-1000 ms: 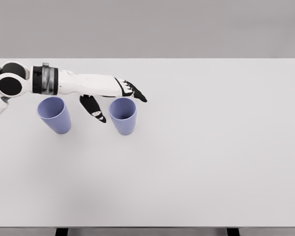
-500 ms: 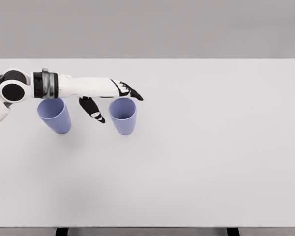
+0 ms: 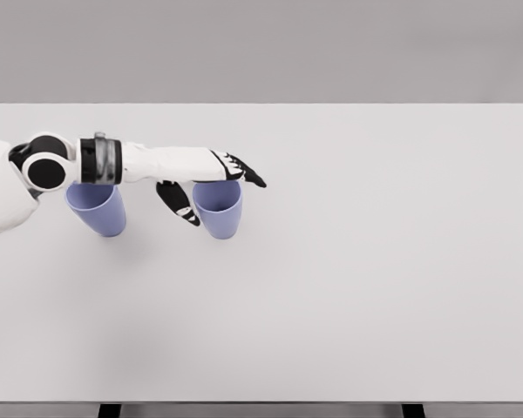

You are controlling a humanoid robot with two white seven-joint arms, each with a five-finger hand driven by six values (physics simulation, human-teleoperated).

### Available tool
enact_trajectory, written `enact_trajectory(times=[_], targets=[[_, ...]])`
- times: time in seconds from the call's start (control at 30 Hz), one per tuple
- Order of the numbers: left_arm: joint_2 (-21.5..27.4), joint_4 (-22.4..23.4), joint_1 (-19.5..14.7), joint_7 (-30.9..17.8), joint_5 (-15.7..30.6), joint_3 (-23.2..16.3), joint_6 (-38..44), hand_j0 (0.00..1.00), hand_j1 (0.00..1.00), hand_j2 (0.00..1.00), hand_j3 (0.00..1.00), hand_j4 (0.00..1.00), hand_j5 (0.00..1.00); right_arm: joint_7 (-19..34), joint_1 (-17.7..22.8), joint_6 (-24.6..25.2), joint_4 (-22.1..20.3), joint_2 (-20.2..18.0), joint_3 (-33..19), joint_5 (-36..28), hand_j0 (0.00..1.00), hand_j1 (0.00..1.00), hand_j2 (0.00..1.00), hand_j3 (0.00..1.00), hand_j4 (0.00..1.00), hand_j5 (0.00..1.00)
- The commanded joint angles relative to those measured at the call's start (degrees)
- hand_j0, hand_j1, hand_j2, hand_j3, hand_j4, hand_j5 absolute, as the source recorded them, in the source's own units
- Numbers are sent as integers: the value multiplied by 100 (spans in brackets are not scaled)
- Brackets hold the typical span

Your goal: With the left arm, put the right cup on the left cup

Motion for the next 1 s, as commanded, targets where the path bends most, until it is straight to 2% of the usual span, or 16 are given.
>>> enact_trajectory(times=[0.0, 0.03, 0.07, 0.1, 0.23, 0.33, 0.6, 0.97], targets=[[-16, 16, 0, 61, -12, 16, 14, 100, 100, 100, 100, 100, 100, 3, 0, -3, 2, 0, 0, 9, 100, 100, 100, 100, 100, 100], [-7, 16, 9, 131, -20, 16, 14, 100, 100, 100, 100, 100, 100, 3, 0, -3, 2, 0, 0, 9, 100, 100, 100, 100, 100, 100], [2, 24, 9, 202, -29, 8, 14, 96, 96, 96, 96, 96, 96, 3, 0, -3, 2, 0, 0, 9, 100, 100, 100, 100, 100, 100], [10, 24, 9, 211, -55, 16, 14, 84, 84, 84, 84, 84, 84, 3, 0, -3, 2, 0, 0, 9, 100, 100, 100, 100, 100, 100], [28, 59, 79, 211, -152, 16, 14, 74, 74, 74, 74, 74, 74, 3, 0, -3, 2, 0, 0, 9, 100, 100, 100, 100, 100, 100], [63, 42, 79, 202, -135, 43, 14, 63, 63, 63, 63, 63, 63, 3, 0, -3, 2, 0, 0, 9, 100, 100, 100, 100, 100, 100], [336, -187, -44, 149, -38, 218, 14, 60, 60, 60, 60, 60, 60, 3, 0, -3, 2, 0, 0, 9, 100, 100, 100, 100, 100, 100], [1531, -995, -580, 149, 428, 236, 14, 60, 60, 60, 60, 60, 60, 3, 0, -3, 2, 0, 0, 9, 100, 100, 100, 100, 100, 100]])
